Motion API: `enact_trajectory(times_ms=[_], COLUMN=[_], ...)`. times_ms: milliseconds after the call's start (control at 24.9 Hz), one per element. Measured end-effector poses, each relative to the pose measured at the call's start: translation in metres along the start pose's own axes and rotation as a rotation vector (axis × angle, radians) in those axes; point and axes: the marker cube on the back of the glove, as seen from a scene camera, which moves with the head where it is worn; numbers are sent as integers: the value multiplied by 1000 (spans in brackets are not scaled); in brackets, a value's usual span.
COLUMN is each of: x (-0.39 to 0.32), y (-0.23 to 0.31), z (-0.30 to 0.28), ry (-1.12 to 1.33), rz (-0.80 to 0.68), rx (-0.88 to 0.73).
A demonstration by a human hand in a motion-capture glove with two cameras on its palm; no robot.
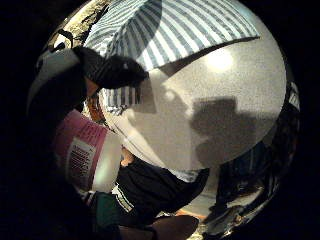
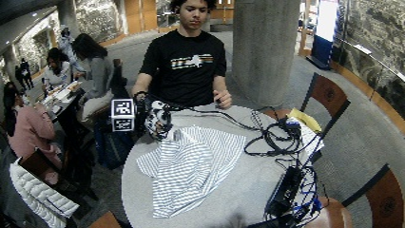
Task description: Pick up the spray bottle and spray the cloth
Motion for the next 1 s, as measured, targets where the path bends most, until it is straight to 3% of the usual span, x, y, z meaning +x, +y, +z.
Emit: enact_trajectory(times_ms=[763, 1003], x=[0, -1], y=[-14, -11], z=[18, 28], ry=[-26, -38], rz=[68, -32], rx=[-79, -68])
